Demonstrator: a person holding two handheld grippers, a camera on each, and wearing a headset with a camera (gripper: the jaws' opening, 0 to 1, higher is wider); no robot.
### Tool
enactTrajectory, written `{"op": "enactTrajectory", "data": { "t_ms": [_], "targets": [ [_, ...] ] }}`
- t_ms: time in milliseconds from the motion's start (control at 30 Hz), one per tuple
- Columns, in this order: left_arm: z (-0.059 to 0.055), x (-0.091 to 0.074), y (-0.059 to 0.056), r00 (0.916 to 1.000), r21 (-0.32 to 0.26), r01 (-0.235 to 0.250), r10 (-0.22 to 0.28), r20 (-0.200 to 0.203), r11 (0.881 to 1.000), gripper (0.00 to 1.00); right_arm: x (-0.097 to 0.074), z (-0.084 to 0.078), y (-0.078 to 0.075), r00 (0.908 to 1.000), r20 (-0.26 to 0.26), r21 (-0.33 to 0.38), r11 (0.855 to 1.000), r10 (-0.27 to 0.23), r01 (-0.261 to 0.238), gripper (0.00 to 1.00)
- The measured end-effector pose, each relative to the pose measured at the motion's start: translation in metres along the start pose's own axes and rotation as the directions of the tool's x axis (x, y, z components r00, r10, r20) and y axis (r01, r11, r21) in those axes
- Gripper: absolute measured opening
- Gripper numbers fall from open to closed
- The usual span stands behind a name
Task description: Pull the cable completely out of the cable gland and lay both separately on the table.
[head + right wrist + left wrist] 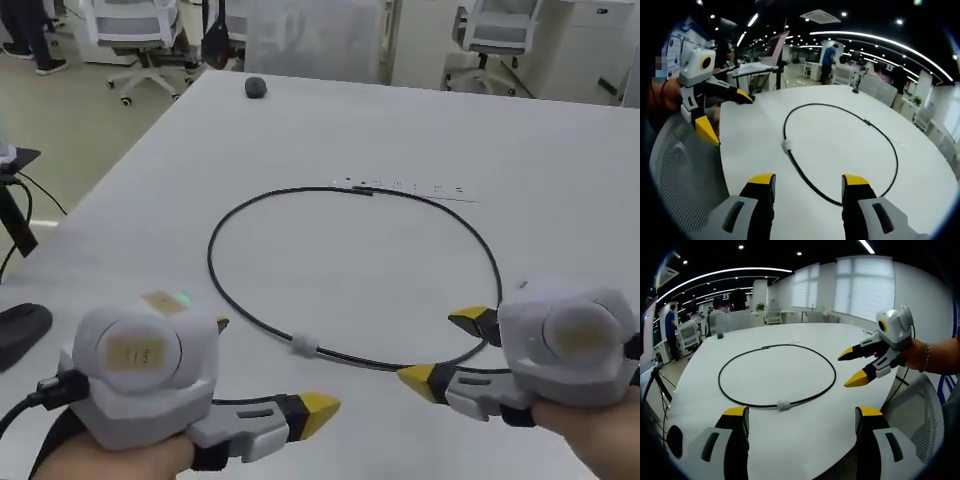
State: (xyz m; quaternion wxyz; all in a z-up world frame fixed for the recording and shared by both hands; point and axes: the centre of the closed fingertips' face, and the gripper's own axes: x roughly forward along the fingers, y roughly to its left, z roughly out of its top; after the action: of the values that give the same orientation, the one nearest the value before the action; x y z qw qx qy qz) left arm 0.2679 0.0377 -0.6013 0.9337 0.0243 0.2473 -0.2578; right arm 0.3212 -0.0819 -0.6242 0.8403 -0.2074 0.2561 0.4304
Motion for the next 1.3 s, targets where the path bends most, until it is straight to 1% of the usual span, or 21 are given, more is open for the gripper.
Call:
{"op": "enactTrajectory", "data": {
  "t_ms": [33, 67, 133, 167, 200, 233, 267, 400, 500, 667, 833, 900, 967, 1267, 1300],
  "targets": [
    [0.0, 0.0, 0.0, 1.0, -0.001, 0.001, -0.001, 0.002, 1.0, 0.88, 0.005, 0.001, 0.0, 0.9999, -0.008, -0.018, 1.0, 0.006, -0.006, 0.49],
    [0.0, 0.001, 0.001, 1.0, -0.002, 0.001, -0.001, 0.003, 1.0, 0.88, 0.013, 0.004, 0.002, 0.9996, -0.015, -0.047, 0.999, 0.023, -0.023, 0.49],
    [0.0, 0.001, 0.003, 1.0, -0.004, -0.002, 0.002, 0.006, 1.0, 0.88, 0.023, 0.009, 0.004, 0.999, -0.021, -0.059, 0.997, 0.041, -0.042, 0.48],
    [0.0, 0.001, 0.004, 0.9999, -0.007, -0.002, 0.002, 0.01, 1.0, 0.88, 0.028, 0.011, 0.006, 0.998, -0.021, -0.064, 0.996, 0.059, -0.06, 0.48],
    [0.0, 0.001, 0.006, 0.9999, -0.012, -0.003, 0.003, 0.013, 1.0, 0.88, 0.035, 0.013, 0.009, 0.9965, -0.032, -0.072, 0.994, 0.077, -0.079, 0.47],
    [0.0, 0.001, 0.007, 0.9999, -0.014, -0.006, 0.006, 0.014, 1.0, 0.88, 0.039, 0.014, 0.011, 0.9957, -0.039, -0.08, 0.993, 0.084, -0.087, 0.47],
    [0.001, -0.001, 0.009, 0.9998, -0.018, -0.009, 0.009, 0.018, 1.0, 0.88, 0.046, 0.017, 0.014, 0.9939, -0.043, -0.099, 0.99, 0.101, -0.105, 0.46],
    [0.003, -0.003, 0.015, 0.9993, -0.024, -0.022, 0.023, 0.029, 0.999, 0.88, 0.064, 0.017, 0.025, 0.9872, -0.068, -0.117, 0.981, 0.144, -0.152, 0.45],
    [0.005, -0.005, 0.018, 0.9989, -0.026, -0.029, 0.03, 0.037, 0.999, 0.88, 0.072, 0.018, 0.031, 0.9827, -0.08, -0.125, 0.976, 0.167, -0.176, 0.44],
    [0.005, -0.005, 0.02, 0.9986, -0.025, -0.032, 0.033, 0.042, 0.999, 0.88, 0.083, 0.02, 0.038, 0.9767, -0.1, -0.141, 0.969, 0.19, -0.203, 0.42],
    [0.005, -0.005, 0.02, 0.9984, -0.029, -0.031, 0.032, 0.047, 0.999, 0.88, 0.095, 0.02, 0.04, 0.9718, -0.124, -0.162, 0.962, 0.201, -0.219, 0.39],
    [0.006, -0.004, 0.02, 0.9983, -0.026, -0.03, 0.032, 0.049, 0.999, 0.88, 0.099, 0.02, 0.04, 0.9706, -0.134, -0.179, 0.959, 0.2, -0.222, 0.36],
    [0.006, -0.004, 0.02, 0.9981, -0.03, -0.029, 0.031, 0.053, 0.999, 0.88, 0.103, 0.02, 0.04, 0.9689, -0.141, -0.183, 0.956, 0.204, -0.227, 0.35],
    [0.005, -0.006, 0.022, 0.9979, -0.041, -0.029, 0.031, 0.057, 0.999, 0.89, 0.121, 0.015, 0.047, 0.9545, -0.187, -0.187, 0.945, 0.233, -0.267, 0.32],
    [0.004, -0.006, 0.022, 0.9978, -0.042, -0.029, 0.032, 0.058, 0.999, 0.89, 0.122, 0.013, 0.048, 0.9505, -0.197, -0.184, 0.943, 0.24, -0.277, 0.29]
  ]
}}
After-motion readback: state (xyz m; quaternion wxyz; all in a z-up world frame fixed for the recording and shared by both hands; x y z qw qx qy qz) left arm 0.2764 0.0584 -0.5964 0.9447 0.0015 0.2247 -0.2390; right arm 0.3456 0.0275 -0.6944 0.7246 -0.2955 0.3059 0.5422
